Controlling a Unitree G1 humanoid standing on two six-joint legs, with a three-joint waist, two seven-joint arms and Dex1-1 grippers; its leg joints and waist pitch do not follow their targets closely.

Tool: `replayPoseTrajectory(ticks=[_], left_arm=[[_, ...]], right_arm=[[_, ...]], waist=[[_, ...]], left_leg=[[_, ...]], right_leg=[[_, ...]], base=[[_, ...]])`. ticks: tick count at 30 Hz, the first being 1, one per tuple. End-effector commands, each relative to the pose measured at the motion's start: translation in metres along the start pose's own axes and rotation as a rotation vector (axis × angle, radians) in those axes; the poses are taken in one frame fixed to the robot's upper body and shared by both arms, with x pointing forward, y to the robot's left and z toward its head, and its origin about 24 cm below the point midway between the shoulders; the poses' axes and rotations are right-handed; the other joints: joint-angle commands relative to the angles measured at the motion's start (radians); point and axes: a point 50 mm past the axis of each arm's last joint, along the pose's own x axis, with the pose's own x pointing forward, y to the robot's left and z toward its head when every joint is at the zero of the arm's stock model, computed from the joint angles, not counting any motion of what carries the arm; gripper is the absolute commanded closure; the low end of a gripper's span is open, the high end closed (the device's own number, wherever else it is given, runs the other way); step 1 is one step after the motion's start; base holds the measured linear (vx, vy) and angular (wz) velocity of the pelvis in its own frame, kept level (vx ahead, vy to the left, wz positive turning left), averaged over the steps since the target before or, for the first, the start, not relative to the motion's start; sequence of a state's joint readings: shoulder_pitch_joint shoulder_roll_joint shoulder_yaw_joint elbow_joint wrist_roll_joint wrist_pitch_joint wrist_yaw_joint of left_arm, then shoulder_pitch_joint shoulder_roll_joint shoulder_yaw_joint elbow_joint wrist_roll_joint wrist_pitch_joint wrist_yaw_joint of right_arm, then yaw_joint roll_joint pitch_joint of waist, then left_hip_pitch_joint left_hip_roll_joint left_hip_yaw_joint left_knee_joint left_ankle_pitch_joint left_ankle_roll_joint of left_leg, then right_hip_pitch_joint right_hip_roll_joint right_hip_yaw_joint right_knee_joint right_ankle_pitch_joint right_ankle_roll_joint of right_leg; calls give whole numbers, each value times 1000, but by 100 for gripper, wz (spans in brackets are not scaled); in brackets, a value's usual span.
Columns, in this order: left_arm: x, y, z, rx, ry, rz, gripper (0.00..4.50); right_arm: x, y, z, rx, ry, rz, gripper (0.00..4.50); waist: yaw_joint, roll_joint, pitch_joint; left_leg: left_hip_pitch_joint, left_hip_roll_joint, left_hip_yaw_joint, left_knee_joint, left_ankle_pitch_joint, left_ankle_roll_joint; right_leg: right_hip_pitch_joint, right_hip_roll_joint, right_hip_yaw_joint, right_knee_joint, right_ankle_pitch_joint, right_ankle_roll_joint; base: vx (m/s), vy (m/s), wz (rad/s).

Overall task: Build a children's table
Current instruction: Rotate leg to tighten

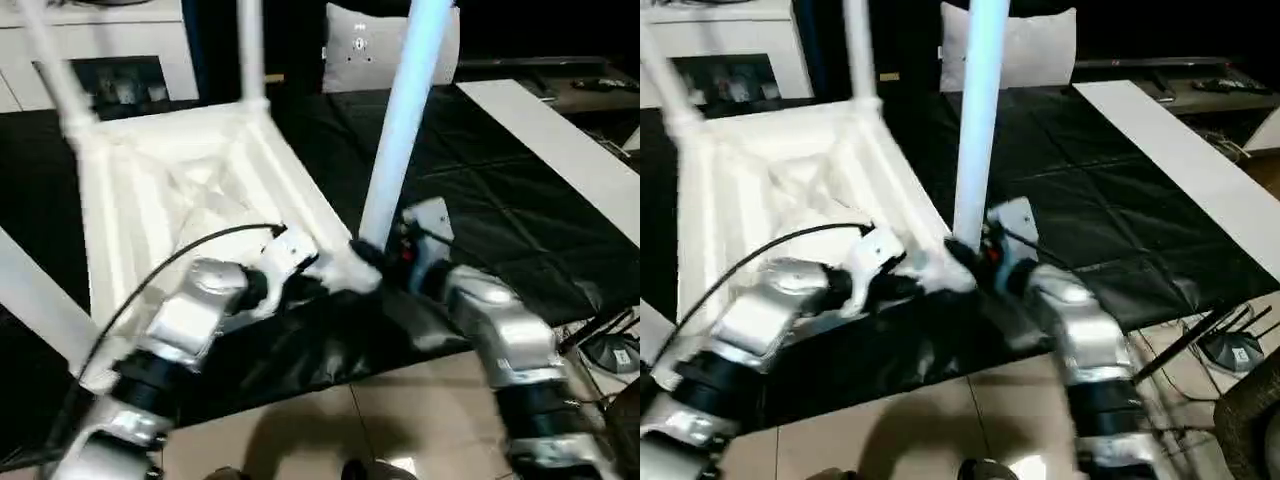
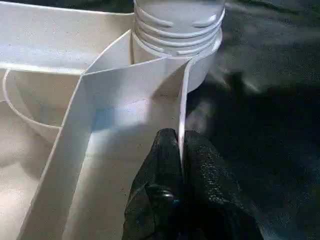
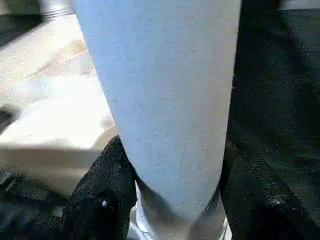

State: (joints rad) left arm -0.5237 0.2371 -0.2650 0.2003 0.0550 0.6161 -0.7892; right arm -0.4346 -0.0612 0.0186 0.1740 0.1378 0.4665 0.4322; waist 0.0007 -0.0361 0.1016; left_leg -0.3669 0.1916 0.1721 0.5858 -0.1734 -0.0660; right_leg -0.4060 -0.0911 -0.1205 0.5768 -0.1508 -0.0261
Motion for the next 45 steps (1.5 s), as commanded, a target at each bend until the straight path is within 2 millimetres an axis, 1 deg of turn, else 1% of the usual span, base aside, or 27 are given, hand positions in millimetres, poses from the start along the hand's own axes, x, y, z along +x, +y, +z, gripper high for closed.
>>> replayPoseTrajectory(ticks=[1,3,4,5,6,7,8,10,12,14,15,16,18,20,22,24,25,28,31,33,34,35,36,39,40,44,45], left_arm=[[8,-11,29,53,-91,4,450],[8,-9,28,84,-67,14,450],[8,-8,26,93,-56,14,450],[7,-7,25,97,-51,12,450],[7,-7,25,97,-50,12,450],[7,-7,25,97,-49,13,450],[6,-7,24,105,-44,7,450],[3,-7,20,118,-35,0,450],[2,-6,18,123,-35,0,450],[0,-6,15,133,-34,-11,450],[0,-6,14,138,-33,-18,450],[-3,-5,10,157,-31,-55,450],[-4,-5,9,171,-32,-71,450],[-8,-8,5,224,-42,-153,450],[-15,-12,-4,298,-34,-272,450],[-17,-13,-6,310,-23,-300,450],[-19,-14,-9,327,-14,-331,450],[-26,-14,-12,350,3,-419,450],[-30,-13,-14,364,12,-460,450],[-32,-13,-14,370,12,-483,450],[-34,-12,-15,374,15,-503,450],[-35,-13,-15,380,17,-521,450],[-38,-12,-17,380,24,-546,450],[-41,-11,-19,380,38,-568,450],[-42,-11,-19,385,45,-580,450],[-44,-8,-20,398,55,-598,450],[-45,-7,-19,400,56,-601,450]], right_arm=[[14,32,-14,33,58,96,249],[15,35,-13,-1,39,109,249],[14,36,-13,-10,22,131,249],[13,36,-13,-10,15,138,216],[13,36,-13,-10,15,137,216],[13,36,-12,-10,13,136,197],[12,36,-12,2,6,139,197],[6,34,-8,71,-26,175,173],[1,31,-7,48,-31,218,163],[-4,26,-8,23,-24,244,131],[-6,24,-8,14,-22,250,129],[-14,15,-9,-34,-2,290,129],[-17,12,-9,-46,9,312,100],[-27,6,-9,-80,40,390,83],[-38,-4,-7,-146,81,472,71],[-41,-7,-6,-161,92,484,45],[-43,-10,-5,-181,103,510,45],[-52,-18,-1,-245,157,633,45],[-56,-21,-2,-277,192,708,45],[-58,-22,-1,-280,205,739,45],[-59,-23,-1,-280,217,766,45],[-59,-24,-1,-285,223,786,45],[-59,-24,0,-307,229,822,61],[-59,-22,0,-325,240,874,75],[-59,-21,-1,-323,254,908,96],[-59,-21,0,-308,267,957,114],[-58,-22,1,-305,267,964,125]], waist=[[7,0,-63],[9,0,-63],[12,4,-65],[12,3,-65],[12,2,-67],[13,3,-67],[14,6,-68],[14,8,-67],[15,7,-66],[17,7,-67],[18,6,-68],[21,6,-66],[25,6,-66],[29,6,-66],[36,5,-67],[37,5,-66],[37,7,-66],[46,11,-62],[52,4,-63],[55,5,-64],[55,0,-64],[57,2,-65],[56,0,-66],[56,2,-66],[56,3,-65],[57,3,-66],[54,-12,-63]], left_leg=[[7,34,-19,-74,-267,22],[7,35,-17,-75,-248,31],[7,36,-15,-74,-232,37],[6,36,-14,-75,-224,40],[2,36,-14,-75,-206,44],[2,36,-13,-75,-194,48],[2,36,-14,-75,-192,49],[4,39,-14,-77,-208,47],[5,40,-14,-77,-221,44],[4,40,-14,-77,-220,46],[5,40,-13,-77,-215,47],[6,40,-13,-77,-224,47],[5,40,-12,-76,-225,48],[7,40,-13,-77,-223,50],[6,41,-13,-76,-220,63],[6,43,-12,-76,-222,64],[10,45,-10,-77,-229,59],[14,46,-11,-78,-258,51],[13,47,-11,-78,-249,53],[12,47,-10,-77,-236,57],[11,47,-9,-77,-229,59],[11,47,-9,-76,-218,61],[9,46,-9,-75,-215,63],[10,47,-9,-74,-211,66],[11,48,-9,-75,-212,67],[11,48,-9,-75,-214,66],[9,47,-6,-75,-215,70]], right_leg=[[40,-66,59,-90,-483,-98],[41,-65,62,-85,-432,-107],[43,-65,64,-80,-396,-117],[44,-64,64,-79,-379,-122],[48,-64,64,-74,-347,-132],[50,-63,64,-71,-327,-141],[50,-63,64,-70,-321,-146],[51,-63,65,-71,-325,-152],[52,-63,65,-73,-331,-150],[53,-63,65,-73,-328,-151],[52,-63,66,-72,-324,-153],[51,-64,65,-76,-346,-152],[52,-65,66,-75,-355,-146],[52,-64,66,-77,-356,-143],[54,-64,66,-75,-347,-140],[52,-64,67,-72,-338,-153],[47,-64,68,-73,-343,-160],[47,-65,68,-75,-372,-163],[48,-66,69,-70,-351,-171],[50,-68,70,-69,-342,-178],[49,-67,71,-69,-339,-180],[51,-68,71,-66,-330,-185],[51,-68,70,-65,-330,-188],[51,-67,70,-63,-323,-194],[50,-65,69,-63,-324,-196],[51,-66,70,-62,-321,-201],[49,-65,69,-64,-328,-200]], base=[[0,0,0],[0,0,0],[0,0,0],[0,0,0],[0,0,0],[0,0,0],[0,0,0],[0,0,0],[0,0,0],[0,0,0],[0,0,0],[0,0,0],[0,0,0],[0,0,0],[0,0,0],[0,0,0],[0,0,0],[0,0,0],[0,0,0],[0,0,0],[0,0,0],[0,0,0],[0,0,0],[0,0,0],[0,0,0],[0,0,0],[0,0,0]])
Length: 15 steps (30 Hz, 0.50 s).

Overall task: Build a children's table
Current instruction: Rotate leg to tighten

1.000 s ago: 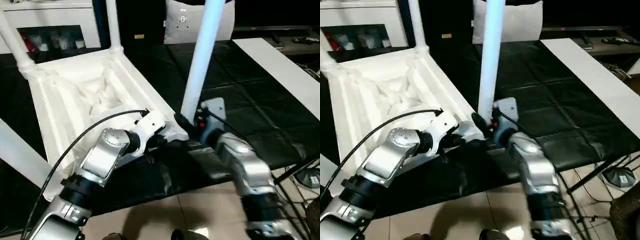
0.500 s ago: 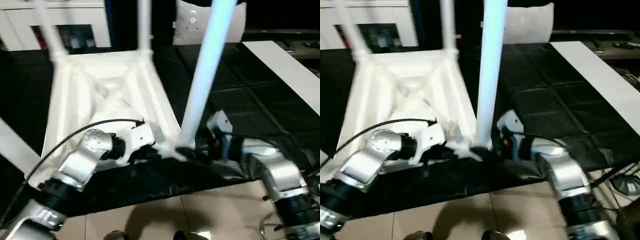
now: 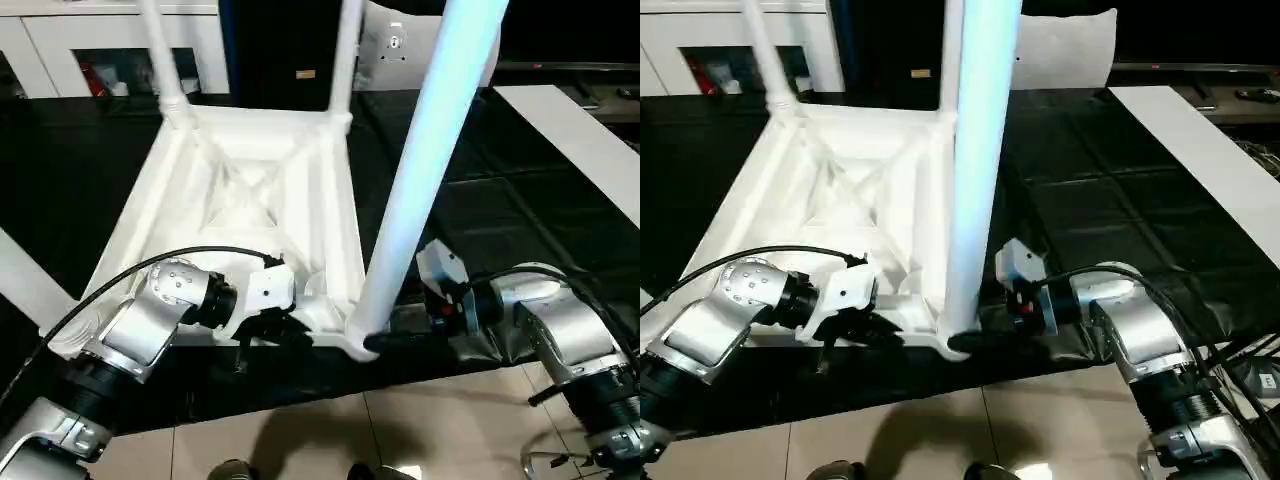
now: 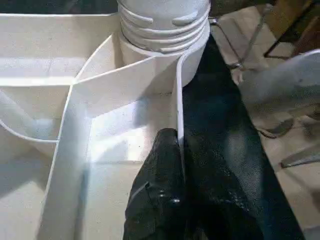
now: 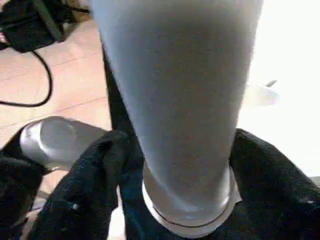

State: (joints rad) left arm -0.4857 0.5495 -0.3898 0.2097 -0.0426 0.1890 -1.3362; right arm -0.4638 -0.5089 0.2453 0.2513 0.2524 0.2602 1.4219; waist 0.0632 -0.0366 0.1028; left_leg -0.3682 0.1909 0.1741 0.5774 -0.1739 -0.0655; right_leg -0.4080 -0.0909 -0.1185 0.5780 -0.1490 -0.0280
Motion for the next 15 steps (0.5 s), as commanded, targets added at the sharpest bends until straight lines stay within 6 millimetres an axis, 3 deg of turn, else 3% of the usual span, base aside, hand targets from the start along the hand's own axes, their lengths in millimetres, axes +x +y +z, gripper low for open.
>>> replayPoseTrajectory(ticks=[1,10,15], left_arm=[[5,-2,7,48,1,-79,450],[2,-1,7,44,2,-86,450],[2,-1,7,38,-1,-90,450]], right_arm=[[-4,-1,3,-9,-5,28,138],[-1,-1,5,-4,-13,68,226],[0,-1,4,7,-19,80,243]], waist=[[-4,-4,-63],[-5,-6,-61],[-4,-3,-59]], left_leg=[[12,49,-10,-67,-213,69],[12,50,-10,-68,-202,65],[12,50,-11,-69,-213,62]], right_leg=[[52,-68,68,-64,-347,-193],[50,-67,69,-64,-344,-190],[50,-68,68,-66,-363,-188]], base=[[0,0,0],[0,0,0],[0,0,0]])
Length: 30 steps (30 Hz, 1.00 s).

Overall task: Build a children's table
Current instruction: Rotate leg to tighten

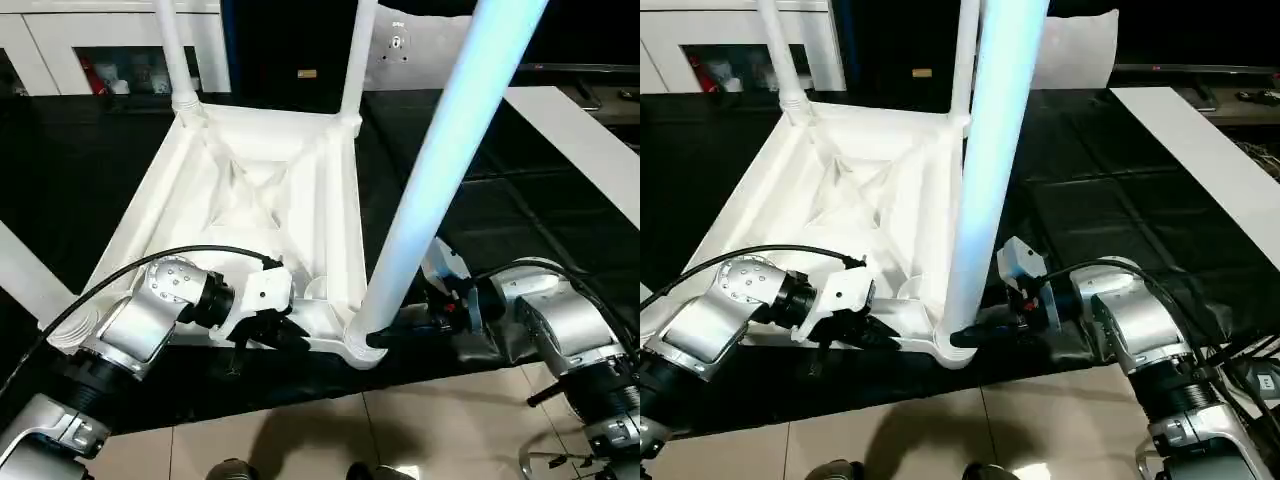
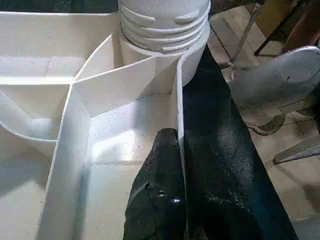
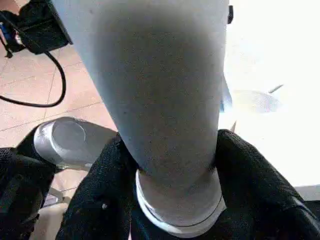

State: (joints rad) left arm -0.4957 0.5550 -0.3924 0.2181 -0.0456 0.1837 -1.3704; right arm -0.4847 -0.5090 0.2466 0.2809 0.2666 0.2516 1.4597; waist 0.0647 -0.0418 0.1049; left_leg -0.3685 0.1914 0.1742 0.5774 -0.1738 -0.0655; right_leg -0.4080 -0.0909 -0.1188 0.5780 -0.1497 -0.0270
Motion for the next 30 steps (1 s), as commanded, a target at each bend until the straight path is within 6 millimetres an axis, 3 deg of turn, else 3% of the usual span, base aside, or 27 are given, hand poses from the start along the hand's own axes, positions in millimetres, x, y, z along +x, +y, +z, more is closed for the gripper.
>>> replayPoseTrajectory(ticks=[1,8,11,15,18,20,22,25,29,30], left_arm=[[3,-1,7,27,-9,-58,450],[3,7,12,-27,-25,55,450],[7,15,22,-116,-95,174,450],[19,20,34,-197,-141,304,450],[23,24,39,-234,-155,358,450],[26,29,44,-261,-160,430,450],[30,33,49,-290,-158,508,450],[34,36,53,-302,-137,585,450],[38,39,55,-314,-126,642,450],[38,39,55,-315,-125,643,450]], right_arm=[[3,2,3,17,-19,55,245],[19,5,8,82,-118,-2,248],[35,3,9,111,-139,-119,248],[64,-6,15,203,-194,-343,249],[72,-9,16,212,-179,-409,250],[79,-16,19,252,-178,-524,251],[86,-24,23,319,-191,-668,252],[93,-27,26,369,-215,-770,252],[92,-30,29,375,-302,-849,252],[91,-30,30,373,-309,-858,217]], waist=[[-6,0,-61],[-6,5,-58],[-12,4,-53],[-42,5,-48],[-59,2,-48],[-62,10,-48],[-66,8,-49],[-64,12,-58],[-58,14,-62],[-56,14,-61]], left_leg=[[13,49,-11,-69,-218,60],[15,50,-12,-72,-238,47],[15,45,-16,-74,-274,19],[1,41,-30,-80,-316,-14],[7,33,-28,-72,-318,0],[9,32,-26,-70,-308,11],[6,34,-24,-73,-284,14],[5,38,-21,-73,-224,17],[4,39,-15,-71,-171,35],[3,38,-13,-71,-158,44]], right_leg=[[49,-68,68,-67,-367,-187],[49,-67,68,-70,-374,-185],[46,-69,65,-79,-464,-159],[50,-70,53,-90,-580,-98],[43,-73,54,-103,-601,-84],[39,-70,56,-104,-583,-89],[37,-66,58,-99,-544,-102],[41,-61,64,-79,-378,-141],[46,-59,67,-65,-248,-178],[48,-58,68,-63,-219,-186]], base=[[0,0,0],[0,0,0],[0,0,0],[0,0,0],[0,0,0],[0,0,0],[0,0,0],[0,0,0],[0,0,0],[0,0,0]])
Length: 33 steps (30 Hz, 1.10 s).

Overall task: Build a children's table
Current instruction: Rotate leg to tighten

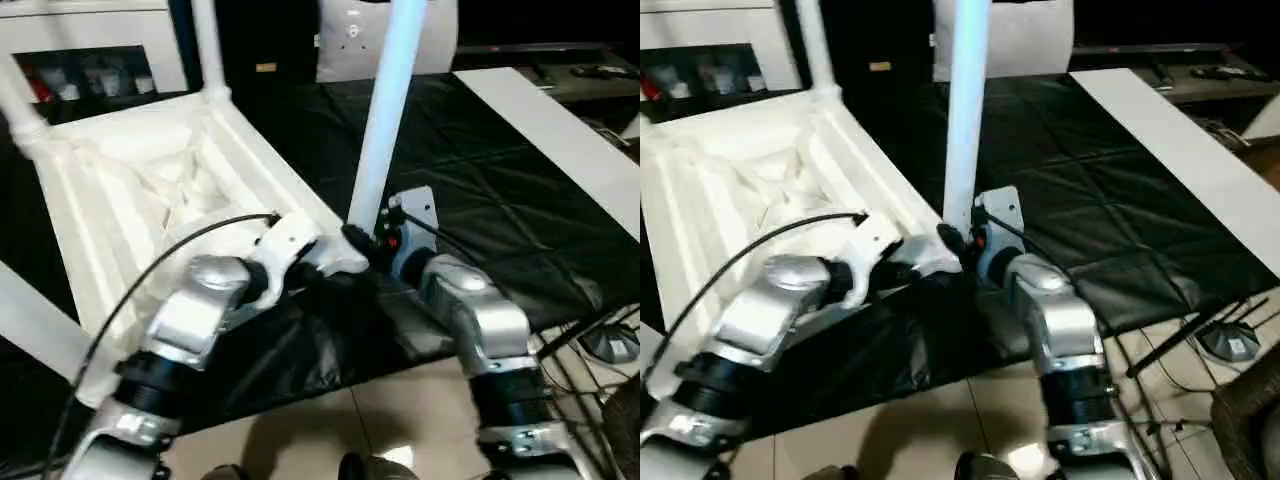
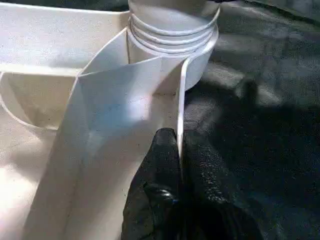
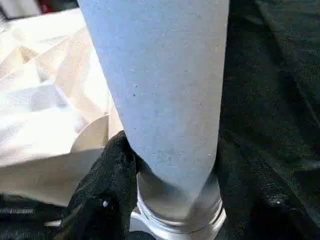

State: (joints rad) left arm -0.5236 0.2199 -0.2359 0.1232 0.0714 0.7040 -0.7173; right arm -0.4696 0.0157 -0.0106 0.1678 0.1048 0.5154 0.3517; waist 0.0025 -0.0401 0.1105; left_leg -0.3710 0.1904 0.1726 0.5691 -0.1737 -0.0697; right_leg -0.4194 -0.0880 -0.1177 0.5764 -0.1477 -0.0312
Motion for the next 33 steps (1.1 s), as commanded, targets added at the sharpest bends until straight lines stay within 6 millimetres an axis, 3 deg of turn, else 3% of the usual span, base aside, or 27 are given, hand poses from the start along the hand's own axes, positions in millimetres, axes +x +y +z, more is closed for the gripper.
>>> replayPoseTrajectory(ticks=[1,3,4,6,8,10,14,16,20,25,29,33], left_arm=[[6,-11,24,44,-77,-20,450],[4,-7,21,60,-67,-18,450],[3,-6,20,64,-64,-19,450],[1,-5,17,77,-59,-39,450],[0,-4,16,79,-58,-48,450],[-2,-2,14,101,-60,-72,450],[-7,0,8,119,-53,-127,450],[-12,2,3,150,-35,-193,450],[-18,4,-4,220,-15,-273,450],[-33,3,-14,356,16,-469,450],[-36,2,-16,390,38,-507,450],[-39,-2,-15,426,33,-580,450]], right_arm=[[8,33,-10,61,21,155,217],[3,29,-9,27,-3,149,217],[1,29,-9,17,-9,156,175],[-6,26,-8,8,-29,192,174],[-9,24,-6,5,-40,209,142],[-16,19,-4,-14,-54,243,132],[-27,4,-4,-105,-31,316,97],[-34,-14,-1,-173,-5,342,82],[-42,-25,4,-240,25,433,52],[-59,-37,7,-333,99,686,52],[-61,-38,6,-344,117,730,67],[-62,-38,5,-355,154,813,87]], waist=[[8,12,-66],[9,15,-65],[11,13,-64],[13,13,-62],[14,17,-63],[17,14,-64],[24,13,-62],[26,13,-62],[32,14,-64],[42,11,-71],[53,13,-71],[60,7,-75]], left_leg=[[5,37,-11,-63,-156,54],[5,37,-11,-63,-160,55],[6,37,-11,-64,-171,53],[7,38,-11,-65,-177,54],[7,39,-12,-65,-176,56],[8,39,-11,-64,-176,61],[8,39,-10,-63,-176,66],[8,38,-8,-61,-180,70],[9,40,-9,-60,-171,76],[13,44,-7,-56,-163,96],[15,46,-6,-56,-143,100],[15,48,-6,-55,-136,92]], right_leg=[[61,-61,67,-61,-216,-184],[62,-62,67,-63,-225,-182],[62,-63,67,-66,-247,-173],[63,-62,67,-67,-258,-168],[63,-62,67,-66,-253,-168],[65,-62,67,-66,-251,-167],[65,-64,67,-67,-273,-163],[63,-64,67,-70,-293,-162],[64,-64,67,-66,-280,-172],[66,-65,67,-59,-250,-195],[63,-64,69,-53,-218,-219],[66,-68,68,-48,-224,-226]], base=[[0,0,0],[0,0,0],[0,0,0],[0,0,0],[0,0,0],[0,0,0],[0,0,0],[0,0,0],[0,0,0],[0,0,0],[0,0,0],[0,0,0]])
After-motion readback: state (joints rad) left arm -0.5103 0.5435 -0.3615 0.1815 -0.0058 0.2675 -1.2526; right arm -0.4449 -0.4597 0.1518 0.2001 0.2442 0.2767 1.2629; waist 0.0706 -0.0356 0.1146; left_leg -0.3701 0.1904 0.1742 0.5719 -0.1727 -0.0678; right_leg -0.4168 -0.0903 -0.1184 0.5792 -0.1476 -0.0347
